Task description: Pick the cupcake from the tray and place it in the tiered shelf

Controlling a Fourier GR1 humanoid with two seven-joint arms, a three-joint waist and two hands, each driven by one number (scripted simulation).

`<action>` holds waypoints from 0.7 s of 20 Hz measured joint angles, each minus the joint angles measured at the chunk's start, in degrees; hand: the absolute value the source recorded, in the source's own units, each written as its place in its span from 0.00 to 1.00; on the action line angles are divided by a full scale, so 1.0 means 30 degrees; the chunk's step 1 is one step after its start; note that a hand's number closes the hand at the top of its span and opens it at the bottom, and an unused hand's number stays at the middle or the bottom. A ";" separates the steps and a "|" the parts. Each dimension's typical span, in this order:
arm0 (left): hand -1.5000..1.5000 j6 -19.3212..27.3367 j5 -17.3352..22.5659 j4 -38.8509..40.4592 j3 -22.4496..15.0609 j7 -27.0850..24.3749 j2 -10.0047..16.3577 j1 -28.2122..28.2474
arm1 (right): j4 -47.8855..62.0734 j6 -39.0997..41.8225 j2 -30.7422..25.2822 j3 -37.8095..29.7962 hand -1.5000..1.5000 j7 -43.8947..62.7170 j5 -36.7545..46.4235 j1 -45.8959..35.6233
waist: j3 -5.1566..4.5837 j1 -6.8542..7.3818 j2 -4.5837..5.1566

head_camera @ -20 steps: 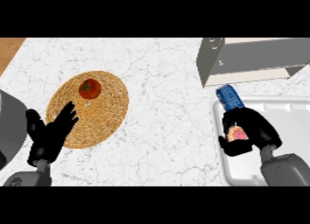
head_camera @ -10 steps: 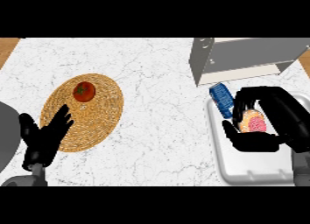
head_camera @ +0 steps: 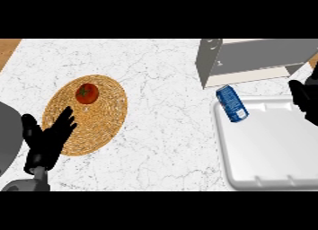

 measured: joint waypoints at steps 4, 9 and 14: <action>0.50 0.0171 -0.0204 -0.0224 -0.0016 0.0322 -0.0157 -0.0099 | 0.2210 0.0530 -0.1044 -0.1409 1.00 0.0923 -0.1040 -0.2733 | -0.0013 0.0113 0.0035; 0.50 -0.0214 -0.0191 0.0063 0.0215 0.0234 -0.0116 -0.0295 | 0.5669 0.0347 -0.1999 -0.2227 1.00 0.0400 -0.0900 -0.5314 | -0.0016 0.0218 0.0089; 0.50 -0.0249 -0.0371 -0.0238 0.0136 0.0223 -0.0304 -0.0183 | 1.0380 -0.0037 -0.3004 -0.2202 1.00 -0.1499 0.0221 -0.8178 | -0.0014 0.0400 0.0136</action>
